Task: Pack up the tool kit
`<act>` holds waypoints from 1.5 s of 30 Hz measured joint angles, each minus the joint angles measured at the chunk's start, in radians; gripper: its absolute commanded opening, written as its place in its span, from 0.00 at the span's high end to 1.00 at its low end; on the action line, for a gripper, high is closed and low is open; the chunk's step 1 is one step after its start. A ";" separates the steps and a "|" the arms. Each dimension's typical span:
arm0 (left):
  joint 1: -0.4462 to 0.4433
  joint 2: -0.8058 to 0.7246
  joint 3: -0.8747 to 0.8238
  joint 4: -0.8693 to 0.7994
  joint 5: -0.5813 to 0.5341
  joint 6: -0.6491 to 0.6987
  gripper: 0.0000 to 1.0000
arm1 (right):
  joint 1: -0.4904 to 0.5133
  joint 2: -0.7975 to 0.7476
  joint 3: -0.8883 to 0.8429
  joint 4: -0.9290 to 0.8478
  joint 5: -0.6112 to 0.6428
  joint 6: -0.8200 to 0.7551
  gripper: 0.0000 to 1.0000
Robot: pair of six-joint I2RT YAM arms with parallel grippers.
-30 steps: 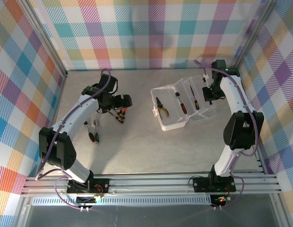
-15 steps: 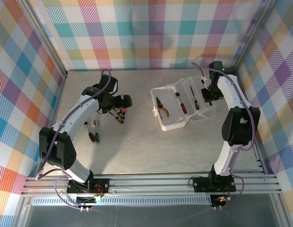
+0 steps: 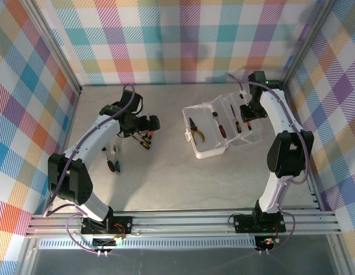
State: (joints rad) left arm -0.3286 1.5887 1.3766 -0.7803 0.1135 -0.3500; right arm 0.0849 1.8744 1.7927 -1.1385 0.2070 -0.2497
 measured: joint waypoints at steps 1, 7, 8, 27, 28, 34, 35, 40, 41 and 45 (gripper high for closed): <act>0.001 0.000 0.000 -0.001 -0.001 0.000 0.00 | 0.005 -0.012 0.006 -0.005 0.002 0.001 0.46; 0.028 -0.008 -0.032 -0.008 -0.019 0.003 0.00 | 0.043 -0.145 0.026 -0.023 -0.034 0.022 0.01; 0.037 -0.009 -0.043 -0.014 -0.027 0.003 0.00 | 0.050 -0.176 0.021 -0.021 -0.050 0.025 0.01; 0.256 0.027 -0.230 -0.039 -0.159 -0.032 0.16 | 0.252 -0.303 -0.243 0.118 -0.318 0.152 0.01; 0.256 0.048 -0.229 -0.031 -0.164 -0.033 0.18 | 0.262 -0.295 -0.243 0.125 -0.322 0.160 0.01; 0.261 0.166 -0.219 -0.010 -0.200 -0.032 0.31 | 0.316 -0.266 -0.243 0.148 -0.326 0.183 0.01; 0.261 0.184 -0.212 -0.005 -0.209 -0.031 0.32 | 0.323 -0.262 -0.243 0.151 -0.326 0.187 0.01; 0.268 0.253 -0.171 0.011 -0.240 -0.024 0.36 | 0.343 -0.242 -0.243 0.155 -0.332 0.191 0.01; 0.269 0.267 -0.165 0.016 -0.246 -0.023 0.39 | 0.344 -0.239 -0.243 0.155 -0.332 0.191 0.01; 0.270 0.296 -0.140 0.014 -0.245 -0.014 0.47 | 0.347 -0.233 -0.243 0.154 -0.332 0.192 0.01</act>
State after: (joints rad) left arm -0.0582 1.8847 1.2369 -0.7666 -0.1318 -0.3645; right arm 0.4316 1.6417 1.5497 -0.9840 -0.1249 -0.0582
